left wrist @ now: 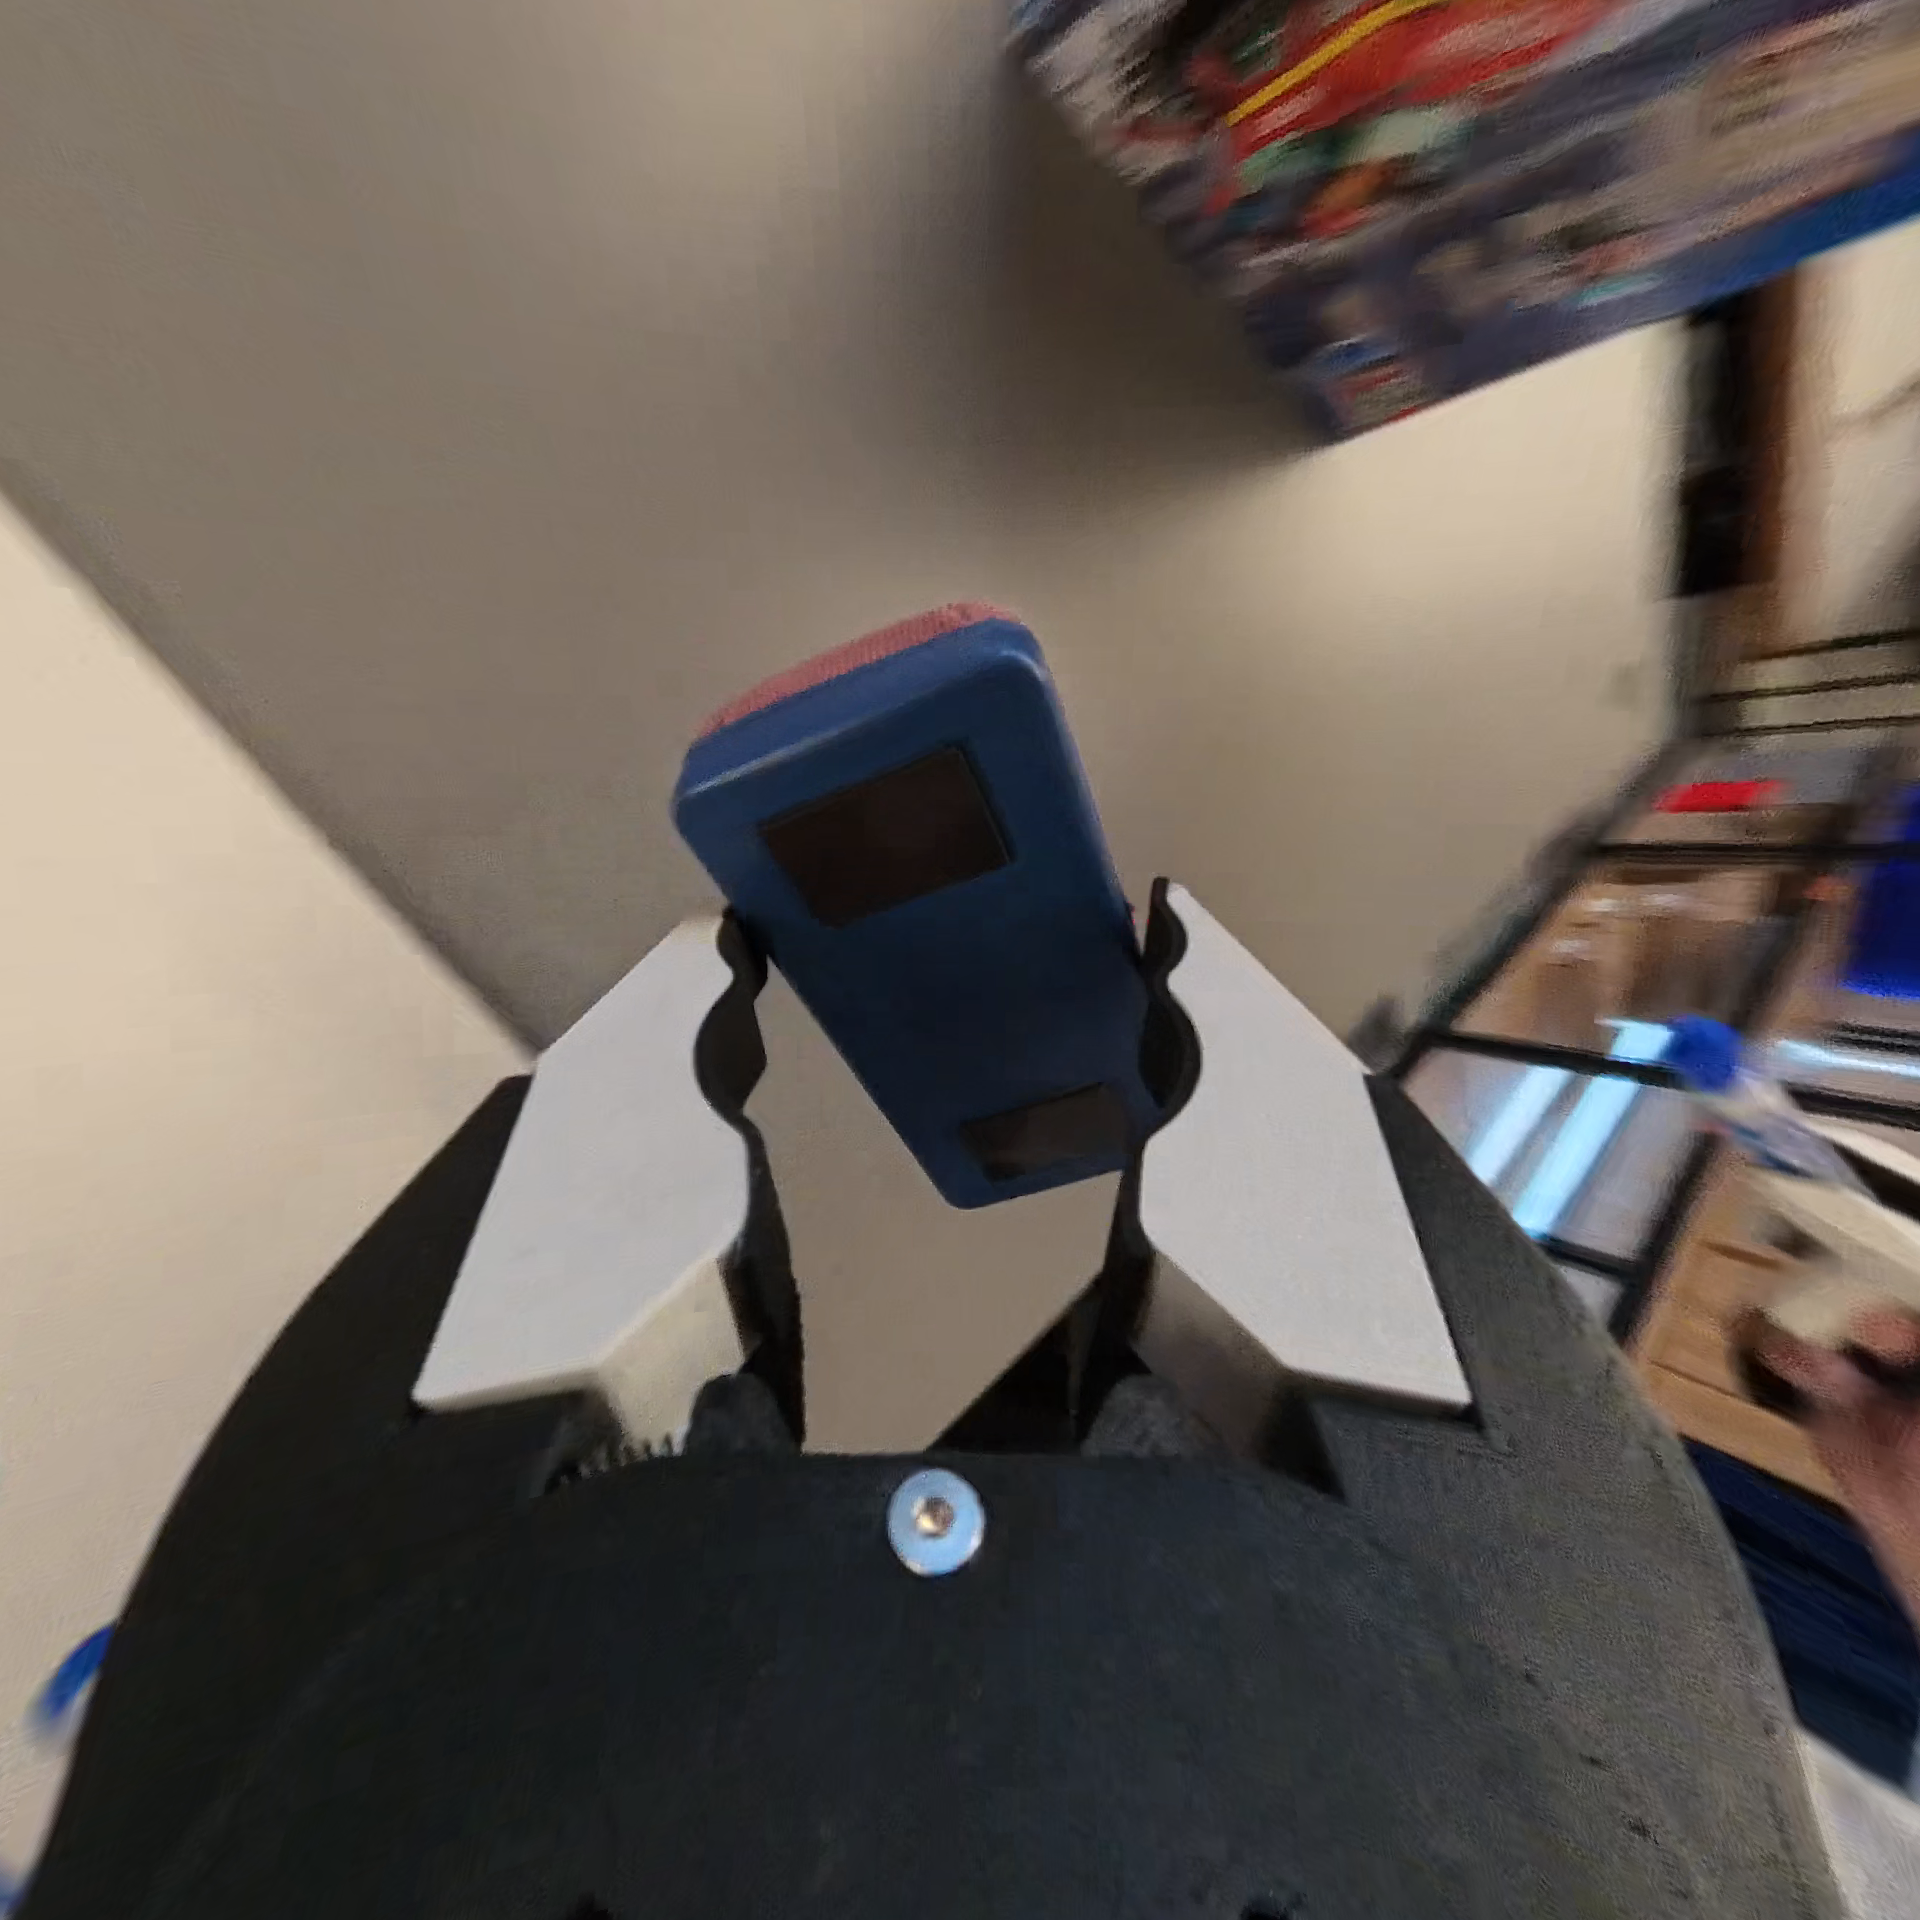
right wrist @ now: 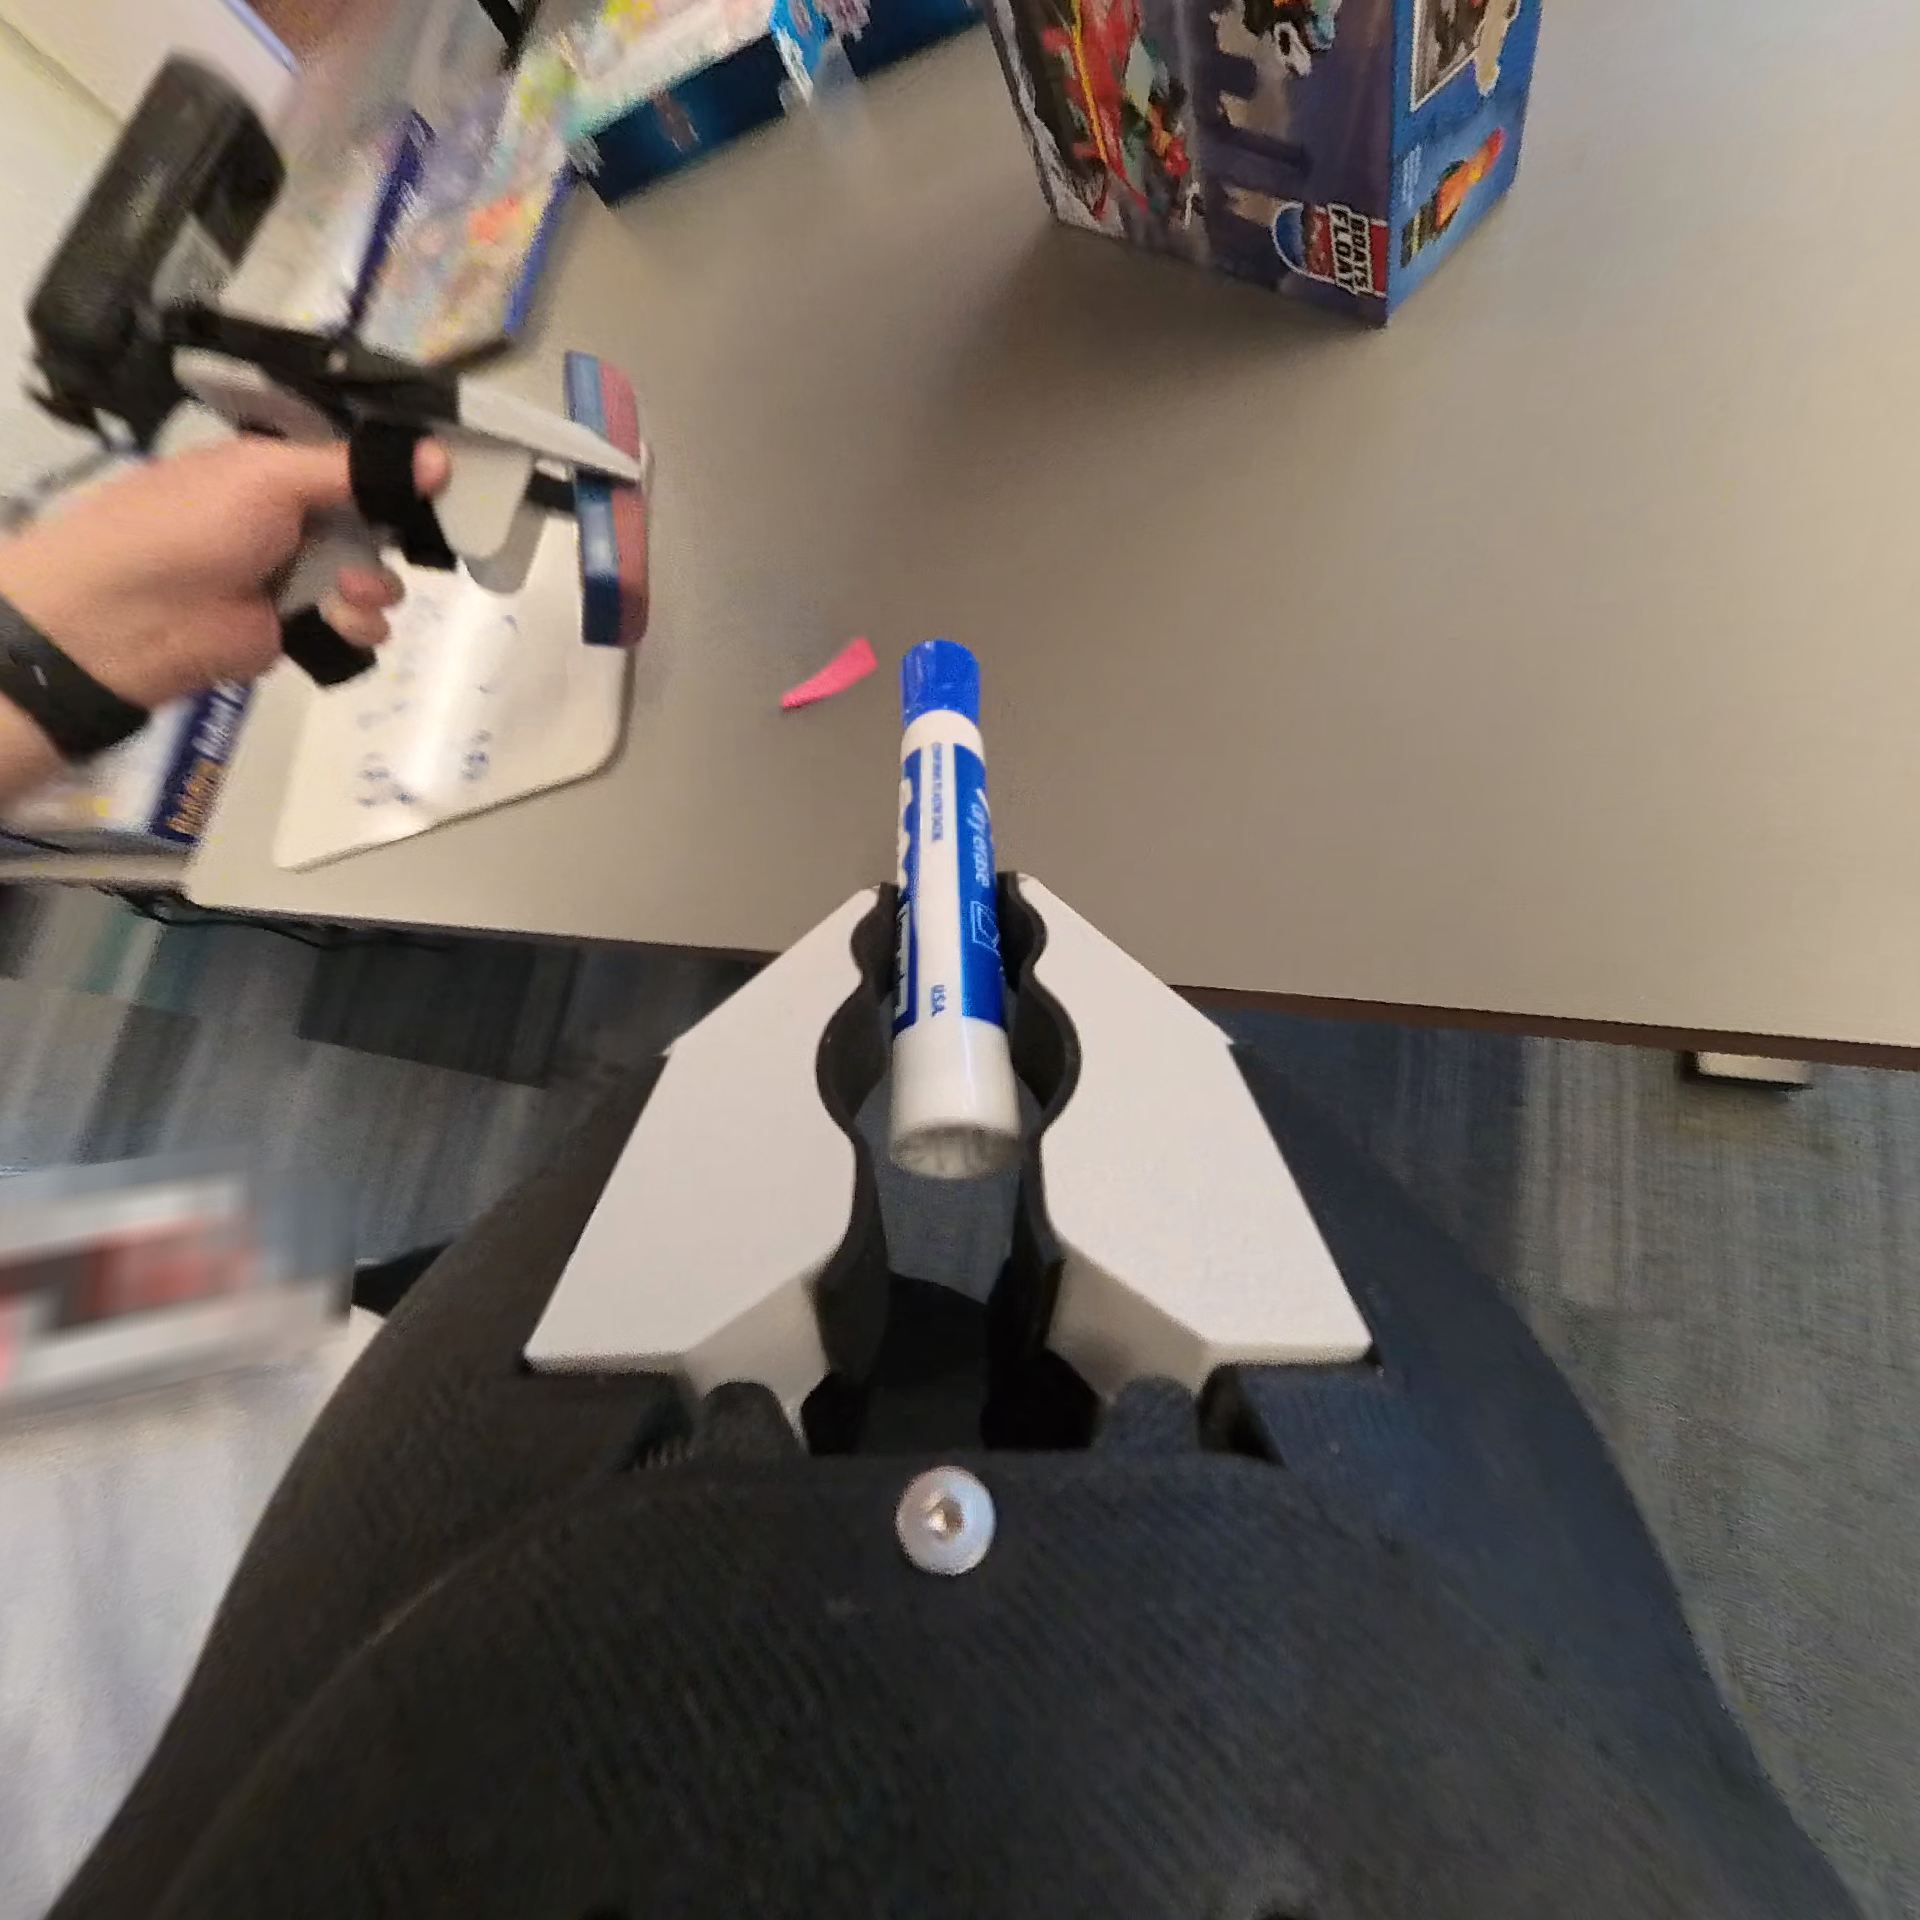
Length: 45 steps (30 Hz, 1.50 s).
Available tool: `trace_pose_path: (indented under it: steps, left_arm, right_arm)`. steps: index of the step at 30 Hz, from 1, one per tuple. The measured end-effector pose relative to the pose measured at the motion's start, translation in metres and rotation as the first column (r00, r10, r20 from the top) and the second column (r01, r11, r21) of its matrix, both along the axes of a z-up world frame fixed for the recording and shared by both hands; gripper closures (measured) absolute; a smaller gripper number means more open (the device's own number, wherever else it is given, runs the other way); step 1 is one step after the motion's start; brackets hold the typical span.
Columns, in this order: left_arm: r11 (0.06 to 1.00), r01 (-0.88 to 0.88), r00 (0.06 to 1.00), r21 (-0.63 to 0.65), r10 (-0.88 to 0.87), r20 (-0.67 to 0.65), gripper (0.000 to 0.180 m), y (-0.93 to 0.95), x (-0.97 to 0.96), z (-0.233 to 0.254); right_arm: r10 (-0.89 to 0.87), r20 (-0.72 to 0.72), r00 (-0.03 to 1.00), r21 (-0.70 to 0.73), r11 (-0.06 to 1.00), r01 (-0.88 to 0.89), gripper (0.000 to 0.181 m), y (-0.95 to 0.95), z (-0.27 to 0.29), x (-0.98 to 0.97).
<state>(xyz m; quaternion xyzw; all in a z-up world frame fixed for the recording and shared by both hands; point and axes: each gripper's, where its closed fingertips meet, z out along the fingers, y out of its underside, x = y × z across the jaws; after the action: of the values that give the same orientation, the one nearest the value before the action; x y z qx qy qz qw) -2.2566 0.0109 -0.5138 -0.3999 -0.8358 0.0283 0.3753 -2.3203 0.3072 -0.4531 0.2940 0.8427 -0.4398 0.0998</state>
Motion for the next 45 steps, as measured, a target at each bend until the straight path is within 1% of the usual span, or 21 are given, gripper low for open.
trace_pose_path:
  steps: [2,4,5,6,9,11,14,16,18,20,22,24,26,29,31,33,36,39,42,44,45]
  left_arm:
    - [0.993,0.009,0.978,0.120,0.016,-0.206,0.108,0.017,0.002,0.040]
    - [0.949,0.078,0.906,0.306,0.060,-0.419,0.108,0.043,0.003,0.086]
    - [0.915,0.117,0.866,0.387,0.097,-0.491,0.108,0.057,0.002,0.106]
    - [0.885,0.167,0.831,0.435,0.111,-0.545,0.108,0.073,0.000,0.124]
    - [0.825,0.355,0.755,0.440,0.024,-0.655,0.108,0.138,-0.019,0.164]
    - [0.734,0.501,0.684,0.459,-0.010,-0.729,0.108,0.190,-0.042,0.199]
    - [0.575,0.687,0.597,0.444,-0.099,-0.796,0.108,0.281,-0.080,0.244]
    - [0.474,0.783,0.530,0.403,-0.169,-0.831,0.108,0.347,-0.107,0.269]
    - [0.355,0.854,0.466,0.379,-0.202,-0.861,0.108,0.413,-0.138,0.293]
    - [0.248,0.903,0.404,0.350,-0.219,-0.888,0.108,0.484,-0.171,0.316]
    - [0.171,0.942,0.323,0.287,-0.238,-0.916,0.108,0.558,-0.203,0.337]
    - [0.136,0.965,0.252,0.224,-0.245,-0.936,0.108,0.634,-0.237,0.355]
    - [0.086,0.976,0.212,0.198,-0.210,-0.954,0.108,0.704,-0.270,0.376]
    - [0.041,0.982,0.190,0.186,-0.215,-0.958,0.108,0.802,-0.321,0.391]
    - [0.019,0.984,0.178,0.178,-0.213,-0.961,0.108,0.853,-0.351,0.399]
    - [0.019,0.988,0.150,0.150,-0.240,-0.959,0.108,0.896,-0.382,0.400]
    - [0.041,0.994,0.107,0.099,-0.322,-0.940,0.108,0.952,-0.436,0.388]
    - [0.053,0.996,0.088,0.074,-0.356,-0.930,0.108,0.997,-0.502,0.382]
    - [0.066,0.997,0.047,0.024,-0.376,-0.925,0.109,1.044,-0.578,0.383]
    - [0.027,1.000,0.009,-0.001,-0.363,-0.932,0.109,1.080,-0.627,0.393]
    - [0.005,1.000,-0.004,-0.006,-0.360,-0.933,0.109,1.100,-0.654,0.401]
  right_arm:
    - [-0.023,0.088,0.996,-0.089,0.996,0.031,0.163,-0.001,0.011,0.002]
    - [-0.016,0.186,0.982,-0.224,0.973,0.058,0.163,-0.002,0.028,0.004]
    - [0.000,0.238,0.971,-0.302,0.951,0.074,0.163,-0.001,0.041,0.005]
    - [0.027,0.302,0.953,-0.383,0.919,0.096,0.164,0.001,0.055,0.005]
    - [0.060,0.423,0.904,-0.600,0.766,0.230,0.164,0.023,0.103,-0.012]
    - [0.069,0.455,0.888,-0.693,0.654,0.304,0.164,0.051,0.130,-0.028]
    - [0.022,0.432,0.902,-0.755,0.555,0.349,0.164,0.110,0.159,-0.051]
    - [-0.087,0.368,0.926,-0.774,0.523,0.356,0.164,0.169,0.177,-0.071]
    - [-0.245,0.282,0.928,-0.774,0.514,0.371,0.164,0.246,0.196,-0.090]
    - [-0.437,0.161,0.885,-0.742,0.538,0.401,0.164,0.335,0.212,-0.105]
    - [-0.621,-0.003,0.784,-0.673,0.581,0.458,0.164,0.434,0.222,-0.116]
    - [-0.747,-0.186,0.638,-0.566,0.612,0.552,0.164,0.532,0.227,-0.121]
    - [-0.809,-0.319,0.493,-0.484,0.587,0.649,0.164,0.627,0.236,-0.126]
    - [-0.833,-0.458,0.311,-0.394,0.504,0.768,0.164,0.742,0.258,-0.131]
    - [-0.817,-0.525,0.238,-0.359,0.466,0.809,0.164,0.798,0.275,-0.141]
    - [-0.777,-0.606,0.172,-0.322,0.437,0.840,0.164,0.857,0.288,-0.163]
    - [-0.735,-0.670,0.107,-0.293,0.394,0.871,0.163,0.924,0.289,-0.214]
    - [-0.747,-0.660,0.075,-0.307,0.360,0.881,0.163,0.983,0.280,-0.282]
    - [-0.739,-0.671,0.055,-0.282,0.323,0.903,0.163,1.049,0.269,-0.355]
    - [-0.729,-0.683,0.038,-0.260,0.292,0.920,0.164,1.093,0.264,-0.402]
    - [-0.727,-0.686,0.030,-0.230,0.256,0.939,0.164,1.117,0.260,-0.424]
